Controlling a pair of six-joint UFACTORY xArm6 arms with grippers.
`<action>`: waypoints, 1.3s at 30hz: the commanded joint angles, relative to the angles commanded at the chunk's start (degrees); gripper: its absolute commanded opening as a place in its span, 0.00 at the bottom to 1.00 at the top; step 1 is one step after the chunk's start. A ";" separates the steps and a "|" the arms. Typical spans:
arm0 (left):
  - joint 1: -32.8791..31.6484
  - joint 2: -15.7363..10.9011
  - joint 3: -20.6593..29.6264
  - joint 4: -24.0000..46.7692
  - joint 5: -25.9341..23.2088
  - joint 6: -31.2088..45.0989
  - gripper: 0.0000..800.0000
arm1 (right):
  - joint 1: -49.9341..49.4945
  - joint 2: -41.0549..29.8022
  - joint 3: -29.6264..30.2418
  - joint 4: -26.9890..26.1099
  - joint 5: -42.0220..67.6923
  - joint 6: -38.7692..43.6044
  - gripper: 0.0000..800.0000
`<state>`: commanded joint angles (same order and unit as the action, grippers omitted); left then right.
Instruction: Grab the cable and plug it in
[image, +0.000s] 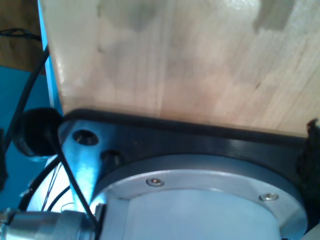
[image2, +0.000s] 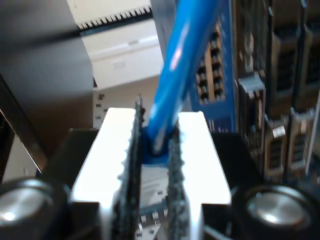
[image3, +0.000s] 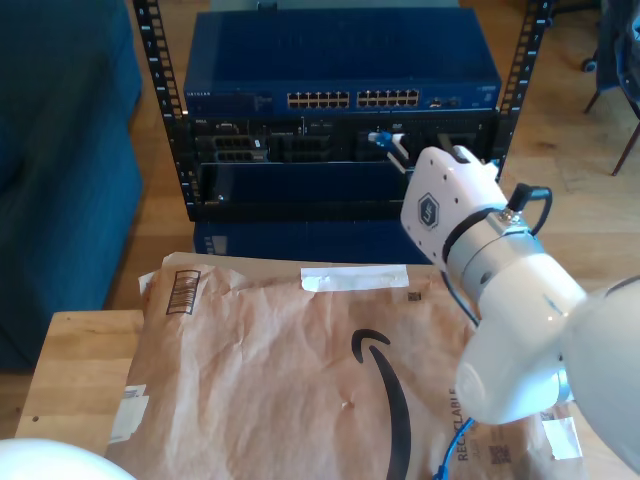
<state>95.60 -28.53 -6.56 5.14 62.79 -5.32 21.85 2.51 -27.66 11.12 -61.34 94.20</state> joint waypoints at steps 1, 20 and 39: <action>0.00 0.00 0.00 0.00 0.00 0.00 1.00 | 0.00 0.70 -0.35 2.37 -0.88 -1.41 0.00; 0.00 0.00 0.00 0.00 0.00 0.00 1.00 | 5.80 13.63 -6.59 13.89 -18.64 -7.82 0.00; 0.00 0.00 0.00 0.00 0.00 0.00 1.00 | 8.09 27.60 -22.42 29.71 -21.71 -20.92 0.00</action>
<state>95.60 -28.53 -6.56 5.14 62.79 -5.32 29.93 30.11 -50.08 40.84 -83.05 73.27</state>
